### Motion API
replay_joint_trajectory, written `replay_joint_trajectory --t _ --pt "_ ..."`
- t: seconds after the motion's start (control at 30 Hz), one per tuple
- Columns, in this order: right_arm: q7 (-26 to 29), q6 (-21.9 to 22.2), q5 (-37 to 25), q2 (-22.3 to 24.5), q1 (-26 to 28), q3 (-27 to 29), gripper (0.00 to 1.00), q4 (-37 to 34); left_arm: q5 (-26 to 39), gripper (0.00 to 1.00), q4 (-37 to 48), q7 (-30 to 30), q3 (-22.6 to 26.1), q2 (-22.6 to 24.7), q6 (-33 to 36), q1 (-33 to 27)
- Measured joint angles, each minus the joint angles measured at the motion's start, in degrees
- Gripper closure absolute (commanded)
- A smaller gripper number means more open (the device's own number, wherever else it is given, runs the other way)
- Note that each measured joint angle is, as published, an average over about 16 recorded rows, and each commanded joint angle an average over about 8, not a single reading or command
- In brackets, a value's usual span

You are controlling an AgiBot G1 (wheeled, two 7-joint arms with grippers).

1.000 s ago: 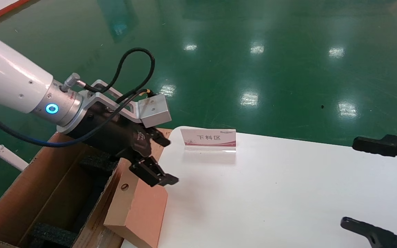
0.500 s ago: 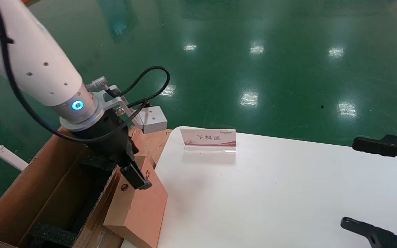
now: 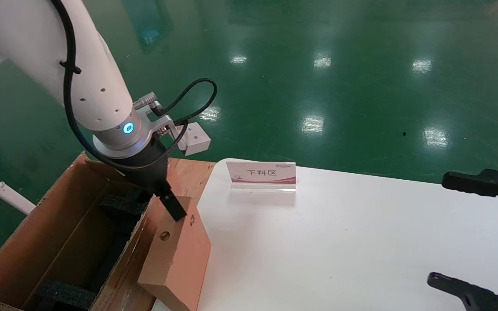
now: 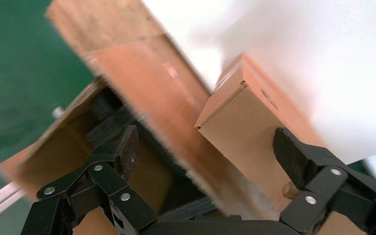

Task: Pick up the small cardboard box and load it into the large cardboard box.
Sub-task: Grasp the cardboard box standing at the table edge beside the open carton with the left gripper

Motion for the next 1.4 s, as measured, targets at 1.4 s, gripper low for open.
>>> replay_joint_trajectory --t 1.4 --pt "-0.1 0.1 0.1 0.1 0.0 -0.2 0.00 0.0 -3.6 0.00 -0.6 -3.2 -0.6 -3.3 -2.6 -1.6"
